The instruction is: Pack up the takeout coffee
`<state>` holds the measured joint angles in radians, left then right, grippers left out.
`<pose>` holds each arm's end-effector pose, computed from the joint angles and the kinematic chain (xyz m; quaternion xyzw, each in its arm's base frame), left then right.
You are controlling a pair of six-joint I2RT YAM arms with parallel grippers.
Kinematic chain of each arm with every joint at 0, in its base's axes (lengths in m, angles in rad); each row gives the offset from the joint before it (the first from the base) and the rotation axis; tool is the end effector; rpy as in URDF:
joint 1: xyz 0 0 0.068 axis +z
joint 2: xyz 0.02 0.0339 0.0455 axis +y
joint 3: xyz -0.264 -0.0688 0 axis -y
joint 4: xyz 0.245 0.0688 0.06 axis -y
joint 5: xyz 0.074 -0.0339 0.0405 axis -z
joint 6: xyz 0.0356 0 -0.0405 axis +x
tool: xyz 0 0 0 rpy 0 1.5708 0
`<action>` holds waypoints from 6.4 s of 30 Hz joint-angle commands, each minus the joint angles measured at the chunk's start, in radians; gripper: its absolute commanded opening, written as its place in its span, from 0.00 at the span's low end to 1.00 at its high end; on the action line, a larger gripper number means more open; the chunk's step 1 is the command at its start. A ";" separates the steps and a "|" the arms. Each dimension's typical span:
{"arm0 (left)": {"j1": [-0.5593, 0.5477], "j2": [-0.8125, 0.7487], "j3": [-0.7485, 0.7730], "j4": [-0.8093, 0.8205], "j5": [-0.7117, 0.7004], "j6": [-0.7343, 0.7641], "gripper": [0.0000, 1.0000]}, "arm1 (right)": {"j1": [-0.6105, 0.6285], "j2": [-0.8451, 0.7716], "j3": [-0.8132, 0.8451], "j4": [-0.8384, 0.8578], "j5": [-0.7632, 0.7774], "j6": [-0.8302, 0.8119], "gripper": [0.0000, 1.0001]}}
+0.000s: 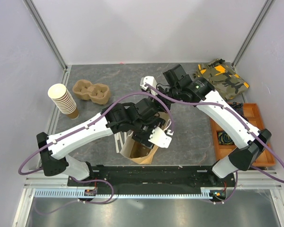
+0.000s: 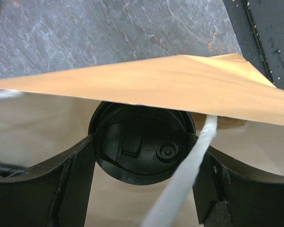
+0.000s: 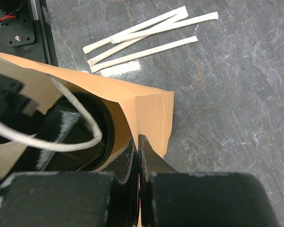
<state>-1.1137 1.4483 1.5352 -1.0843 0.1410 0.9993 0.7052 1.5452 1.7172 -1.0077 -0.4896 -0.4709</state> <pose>0.1217 -0.2587 0.3648 0.8428 0.4533 -0.0836 0.2778 0.2291 0.2170 0.4003 -0.5747 0.7050 0.2654 0.3198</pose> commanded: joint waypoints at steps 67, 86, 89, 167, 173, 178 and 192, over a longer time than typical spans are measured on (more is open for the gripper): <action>0.006 0.053 -0.264 0.207 -0.101 0.159 0.27 | 0.129 -0.249 -0.157 0.251 0.034 -0.198 0.00; 0.017 0.087 -0.348 0.334 -0.126 0.182 0.28 | 0.143 -0.240 -0.206 0.276 0.034 -0.127 0.00; 0.025 0.095 -0.348 0.330 -0.112 0.186 0.28 | 0.142 -0.238 -0.209 0.282 0.034 -0.124 0.00; 0.075 0.076 -0.175 0.112 -0.103 0.199 0.24 | 0.246 -0.266 -0.232 0.316 0.089 -0.230 0.00; 0.095 0.116 -0.187 0.107 -0.050 0.183 0.23 | 0.254 -0.260 -0.237 0.319 0.085 -0.187 0.00; 0.109 0.153 -0.190 0.144 -0.005 0.173 0.23 | 0.254 -0.273 -0.284 0.375 0.086 -0.132 0.00; 0.127 0.245 -0.228 0.184 0.071 0.191 0.24 | 0.252 -0.280 -0.346 0.406 0.118 -0.086 0.00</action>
<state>-1.0622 1.5116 1.3323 -0.9989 0.1665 1.2045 0.8158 1.3212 1.3598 -0.7101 -0.0376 -0.5217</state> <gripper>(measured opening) 0.774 0.009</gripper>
